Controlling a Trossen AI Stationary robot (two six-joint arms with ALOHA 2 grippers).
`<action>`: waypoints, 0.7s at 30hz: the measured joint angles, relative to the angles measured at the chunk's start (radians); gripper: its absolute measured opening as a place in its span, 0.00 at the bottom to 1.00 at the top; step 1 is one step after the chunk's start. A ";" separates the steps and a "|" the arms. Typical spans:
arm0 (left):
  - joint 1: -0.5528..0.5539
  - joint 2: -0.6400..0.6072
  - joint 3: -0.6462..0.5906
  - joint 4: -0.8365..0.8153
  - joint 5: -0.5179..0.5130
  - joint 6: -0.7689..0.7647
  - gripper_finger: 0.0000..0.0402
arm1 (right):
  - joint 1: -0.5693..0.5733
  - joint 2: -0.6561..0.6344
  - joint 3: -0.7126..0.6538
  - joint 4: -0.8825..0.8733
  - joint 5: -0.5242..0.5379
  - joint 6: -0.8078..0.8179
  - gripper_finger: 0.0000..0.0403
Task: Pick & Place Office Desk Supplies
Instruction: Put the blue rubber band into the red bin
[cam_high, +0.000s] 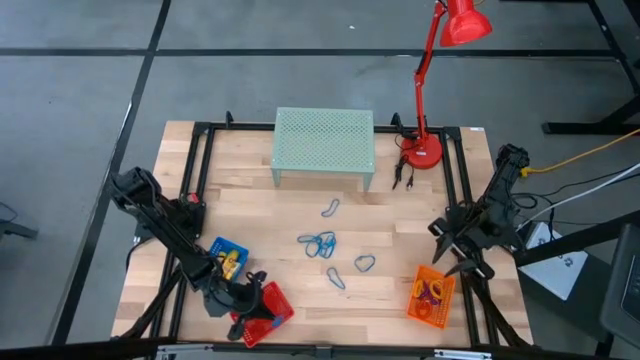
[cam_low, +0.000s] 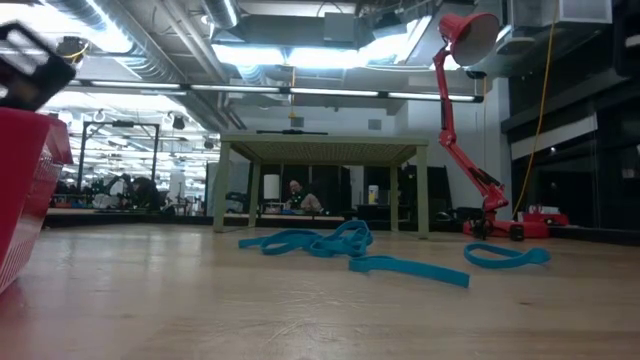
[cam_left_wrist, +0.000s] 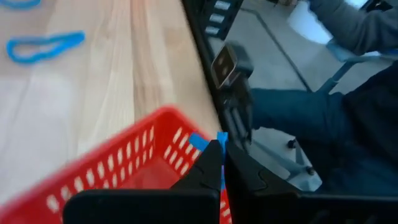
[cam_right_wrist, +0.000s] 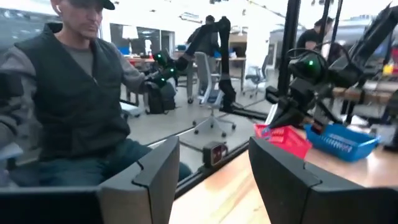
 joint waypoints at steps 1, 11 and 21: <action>-0.001 0.009 0.000 -0.010 0.000 -0.018 0.01 | 0.000 -0.001 0.000 -0.008 -0.002 0.020 0.48; -0.008 0.041 0.000 -0.184 -0.002 -0.156 0.01 | 0.000 -0.001 -0.001 -0.040 0.011 0.071 0.48; 0.000 0.039 0.000 -0.190 0.000 -0.155 0.01 | 0.000 -0.001 -0.001 -0.036 0.013 0.088 0.48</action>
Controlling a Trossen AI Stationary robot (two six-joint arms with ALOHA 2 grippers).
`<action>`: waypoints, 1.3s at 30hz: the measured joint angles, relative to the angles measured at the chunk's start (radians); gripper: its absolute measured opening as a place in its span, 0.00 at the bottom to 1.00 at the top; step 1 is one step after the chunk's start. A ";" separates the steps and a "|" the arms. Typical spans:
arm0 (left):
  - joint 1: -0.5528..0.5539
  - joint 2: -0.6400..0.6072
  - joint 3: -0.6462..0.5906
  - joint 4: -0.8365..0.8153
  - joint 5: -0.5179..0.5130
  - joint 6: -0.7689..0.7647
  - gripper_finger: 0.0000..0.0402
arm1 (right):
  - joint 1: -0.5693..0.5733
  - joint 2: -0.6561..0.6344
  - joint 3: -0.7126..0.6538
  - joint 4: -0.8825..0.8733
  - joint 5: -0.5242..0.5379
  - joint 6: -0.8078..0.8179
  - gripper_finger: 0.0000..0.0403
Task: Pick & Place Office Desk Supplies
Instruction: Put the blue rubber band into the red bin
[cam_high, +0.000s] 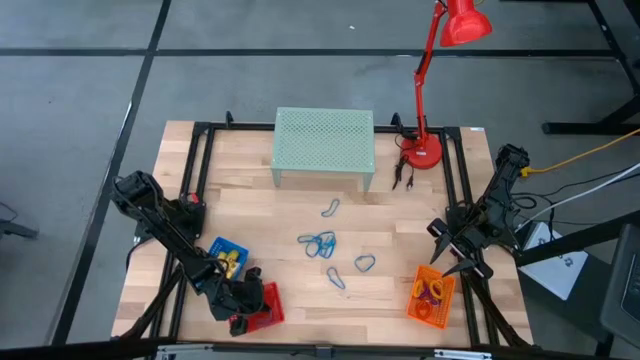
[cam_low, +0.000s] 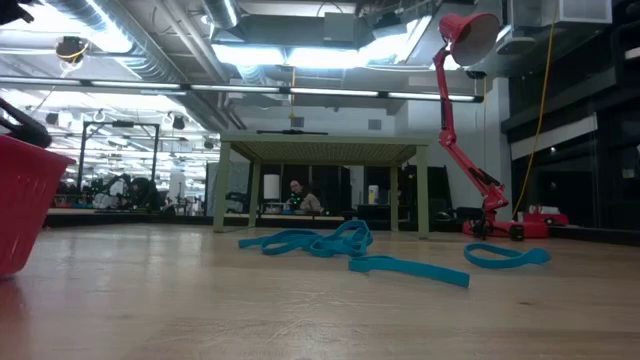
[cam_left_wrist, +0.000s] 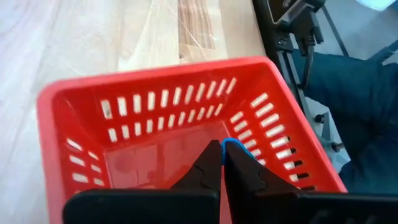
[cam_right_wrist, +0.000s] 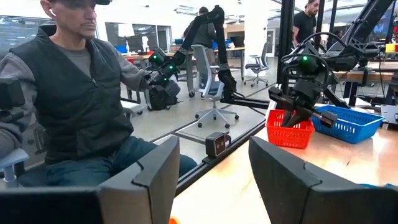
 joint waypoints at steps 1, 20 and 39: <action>0.004 0.000 0.000 0.000 0.000 0.009 0.01 | 0.000 0.000 0.000 0.000 0.000 0.000 0.48; 0.132 -0.083 0.000 0.028 0.070 0.140 0.34 | 0.000 0.000 0.000 0.012 0.000 -0.002 0.48; 0.385 -0.239 0.000 -0.151 0.009 0.265 0.37 | 0.000 0.000 0.000 0.015 0.000 -0.010 0.48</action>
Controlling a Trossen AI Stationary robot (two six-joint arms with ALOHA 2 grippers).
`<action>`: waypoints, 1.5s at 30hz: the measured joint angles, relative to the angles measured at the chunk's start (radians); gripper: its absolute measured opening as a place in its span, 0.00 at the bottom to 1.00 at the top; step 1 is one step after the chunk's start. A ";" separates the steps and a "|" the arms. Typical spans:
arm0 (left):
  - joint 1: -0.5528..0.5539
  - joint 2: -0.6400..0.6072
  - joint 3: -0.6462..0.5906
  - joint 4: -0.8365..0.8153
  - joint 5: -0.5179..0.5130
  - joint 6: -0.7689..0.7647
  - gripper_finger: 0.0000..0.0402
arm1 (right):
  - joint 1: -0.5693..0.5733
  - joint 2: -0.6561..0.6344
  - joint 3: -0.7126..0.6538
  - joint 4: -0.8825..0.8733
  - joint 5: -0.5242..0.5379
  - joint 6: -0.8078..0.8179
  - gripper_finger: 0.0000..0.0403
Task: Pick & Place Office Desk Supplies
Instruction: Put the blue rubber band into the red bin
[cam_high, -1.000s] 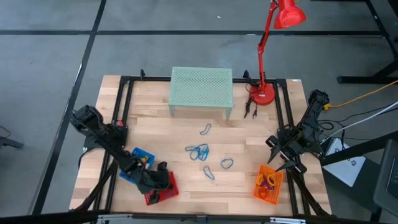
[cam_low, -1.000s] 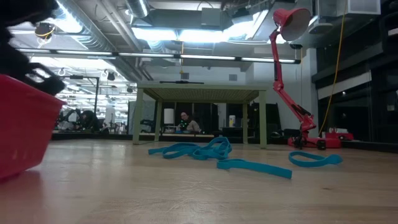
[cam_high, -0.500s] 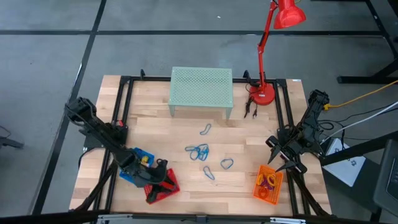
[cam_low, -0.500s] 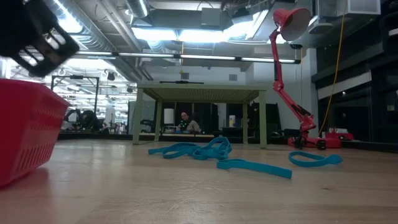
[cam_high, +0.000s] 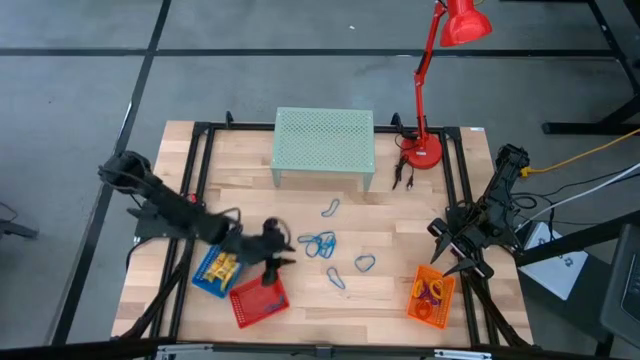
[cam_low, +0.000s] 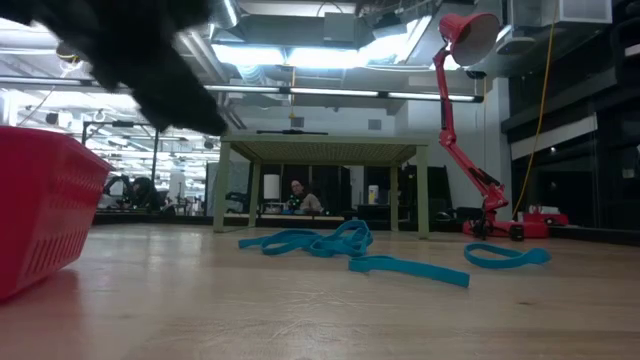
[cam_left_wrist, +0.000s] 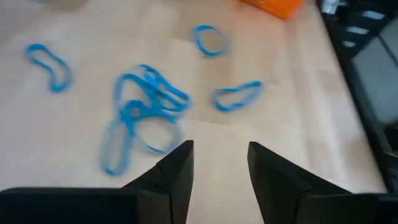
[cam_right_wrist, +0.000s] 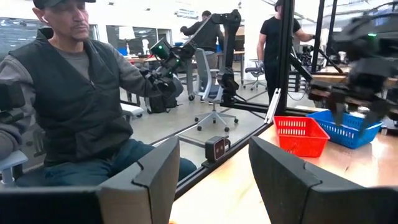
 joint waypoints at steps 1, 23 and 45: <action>0.034 0.002 0.000 0.000 0.030 0.023 0.37 | 0.000 0.000 0.000 0.001 0.000 -0.007 0.48; 0.291 0.218 0.000 0.057 0.252 0.132 0.37 | 0.000 0.003 0.000 -0.020 0.000 -0.063 0.48; 0.265 0.309 0.002 0.081 0.148 0.104 0.23 | 0.000 0.003 0.000 -0.020 0.000 -0.061 0.48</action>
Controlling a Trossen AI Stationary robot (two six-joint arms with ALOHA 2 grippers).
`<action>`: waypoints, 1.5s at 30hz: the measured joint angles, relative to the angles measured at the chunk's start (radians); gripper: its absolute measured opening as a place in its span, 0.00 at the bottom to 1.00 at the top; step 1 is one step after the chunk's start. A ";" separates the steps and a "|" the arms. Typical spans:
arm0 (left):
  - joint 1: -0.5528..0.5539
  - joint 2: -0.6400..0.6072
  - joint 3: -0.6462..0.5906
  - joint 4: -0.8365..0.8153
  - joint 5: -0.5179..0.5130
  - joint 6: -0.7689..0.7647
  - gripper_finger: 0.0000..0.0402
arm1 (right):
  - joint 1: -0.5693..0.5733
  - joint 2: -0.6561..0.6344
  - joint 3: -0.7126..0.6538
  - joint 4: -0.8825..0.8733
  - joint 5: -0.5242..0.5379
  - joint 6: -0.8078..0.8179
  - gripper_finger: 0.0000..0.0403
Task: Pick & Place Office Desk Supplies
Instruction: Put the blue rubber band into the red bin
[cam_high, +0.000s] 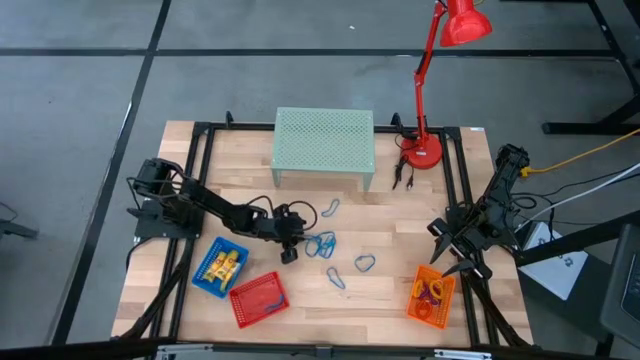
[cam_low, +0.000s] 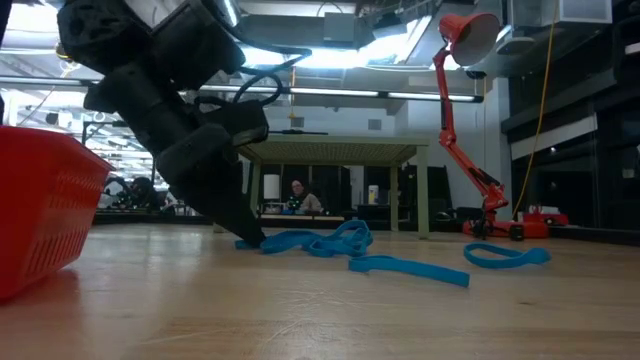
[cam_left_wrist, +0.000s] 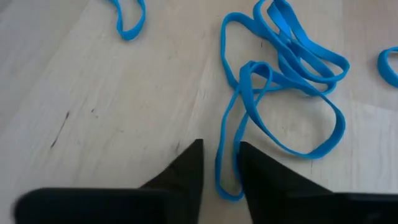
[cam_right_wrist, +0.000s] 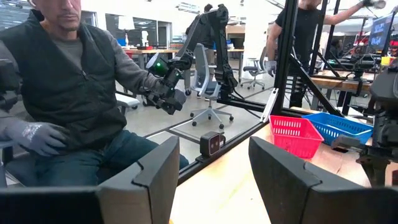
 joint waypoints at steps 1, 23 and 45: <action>-0.005 0.000 0.000 -0.003 -0.001 -0.007 0.19 | 0.000 0.000 0.000 0.000 0.000 0.000 0.48; -0.093 -0.364 -0.005 -0.295 -0.022 -0.025 0.01 | 0.000 0.000 0.000 0.000 0.000 0.000 0.48; -0.390 -0.505 -0.003 -0.221 0.018 -0.189 0.01 | 0.000 0.000 0.000 0.000 0.000 -0.001 0.48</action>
